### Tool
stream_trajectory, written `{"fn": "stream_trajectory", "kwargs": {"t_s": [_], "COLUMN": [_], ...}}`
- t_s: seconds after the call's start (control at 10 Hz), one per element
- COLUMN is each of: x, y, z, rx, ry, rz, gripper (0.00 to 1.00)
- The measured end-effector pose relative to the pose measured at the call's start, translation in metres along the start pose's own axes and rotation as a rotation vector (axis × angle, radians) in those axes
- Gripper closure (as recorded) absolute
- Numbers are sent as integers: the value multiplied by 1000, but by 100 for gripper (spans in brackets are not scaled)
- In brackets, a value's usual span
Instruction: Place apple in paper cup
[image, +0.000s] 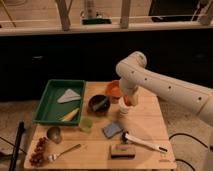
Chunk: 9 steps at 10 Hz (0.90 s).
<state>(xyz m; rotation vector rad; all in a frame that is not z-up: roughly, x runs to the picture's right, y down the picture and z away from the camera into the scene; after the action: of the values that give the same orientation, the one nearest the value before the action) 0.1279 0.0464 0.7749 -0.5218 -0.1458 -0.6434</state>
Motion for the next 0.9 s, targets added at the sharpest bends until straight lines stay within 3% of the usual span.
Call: {"fn": "stream_trajectory", "kwargs": {"t_s": [0.5,0.9], "x": [2,2], "y": [-13,-20], "z": [2,4], "rx": [62,81], "ry": [-24,-59], "rz": [-37,-59], "gripper": [100,100]}}
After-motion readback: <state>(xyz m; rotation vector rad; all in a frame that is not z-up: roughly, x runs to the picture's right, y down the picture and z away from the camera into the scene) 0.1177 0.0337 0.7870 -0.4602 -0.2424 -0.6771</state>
